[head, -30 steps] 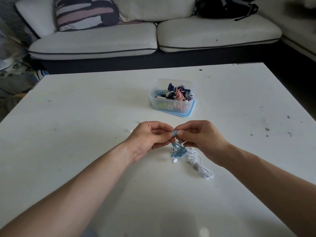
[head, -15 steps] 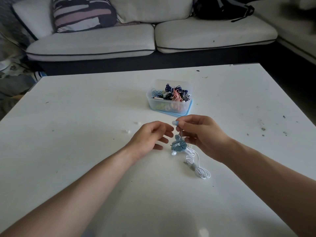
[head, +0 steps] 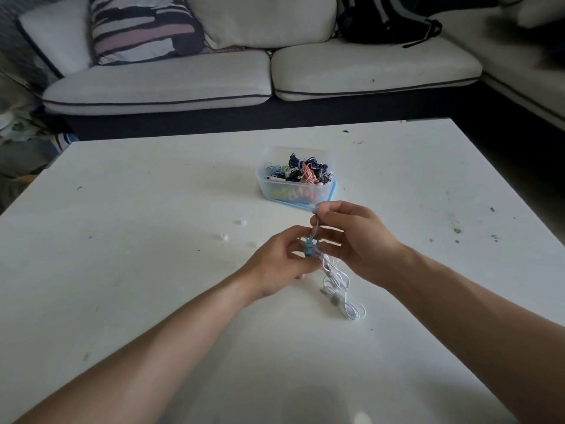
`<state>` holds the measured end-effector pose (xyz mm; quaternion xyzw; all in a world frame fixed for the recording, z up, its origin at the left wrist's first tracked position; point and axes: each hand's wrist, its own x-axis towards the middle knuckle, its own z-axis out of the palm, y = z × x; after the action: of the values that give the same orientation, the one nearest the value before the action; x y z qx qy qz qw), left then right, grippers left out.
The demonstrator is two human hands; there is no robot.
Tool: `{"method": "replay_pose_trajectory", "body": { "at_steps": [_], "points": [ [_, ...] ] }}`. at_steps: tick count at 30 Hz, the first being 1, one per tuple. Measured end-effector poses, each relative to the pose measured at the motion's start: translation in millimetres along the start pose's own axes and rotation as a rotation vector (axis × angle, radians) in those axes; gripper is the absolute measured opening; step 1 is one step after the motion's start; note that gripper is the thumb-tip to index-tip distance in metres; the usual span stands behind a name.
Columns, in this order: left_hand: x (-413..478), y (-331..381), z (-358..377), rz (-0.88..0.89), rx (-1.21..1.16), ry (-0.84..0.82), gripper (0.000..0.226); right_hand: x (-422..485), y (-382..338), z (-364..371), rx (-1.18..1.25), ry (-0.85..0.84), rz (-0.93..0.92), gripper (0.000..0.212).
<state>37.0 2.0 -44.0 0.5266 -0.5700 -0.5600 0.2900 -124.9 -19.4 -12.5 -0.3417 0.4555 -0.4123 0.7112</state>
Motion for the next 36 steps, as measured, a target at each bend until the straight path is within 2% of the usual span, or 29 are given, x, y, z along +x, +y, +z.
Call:
{"method": "replay_pose_trajectory", "body": {
  "at_steps": [4,7,12,14,16,21,27,31,36],
  "points": [
    [0,5,-6,-0.075,-0.100,0.021,0.026,1,-6,-4,-0.171,0.121,-0.048,0.003],
    [3,6,-9,-0.138,-0.171,0.053,0.022,7,-3,-9,-0.407,0.191,0.009,0.011],
    [6,4,-12,-0.209,-0.334,0.096,0.020,9,4,-12,-0.730,0.003,0.149,0.027],
    [7,5,-14,-0.233,-0.426,0.132,0.015,7,7,-12,-0.867,-0.065,0.132,0.038],
    [6,8,-15,-0.263,-0.469,0.145,0.013,6,10,-11,-0.949,-0.055,0.074,0.039],
    [5,9,-19,-0.318,-0.459,0.165,0.015,7,8,-14,-0.920,0.013,-0.005,0.013],
    [3,11,-21,-0.403,-0.435,0.160,0.016,7,6,-16,-0.885,0.057,-0.092,0.014],
    [1,15,-23,-0.407,-0.386,0.135,0.017,6,3,-17,-0.852,0.002,-0.124,0.016],
    [1,17,-27,-0.398,-0.363,0.109,0.019,7,5,-17,-0.859,-0.011,-0.123,0.002]
  ]
}}
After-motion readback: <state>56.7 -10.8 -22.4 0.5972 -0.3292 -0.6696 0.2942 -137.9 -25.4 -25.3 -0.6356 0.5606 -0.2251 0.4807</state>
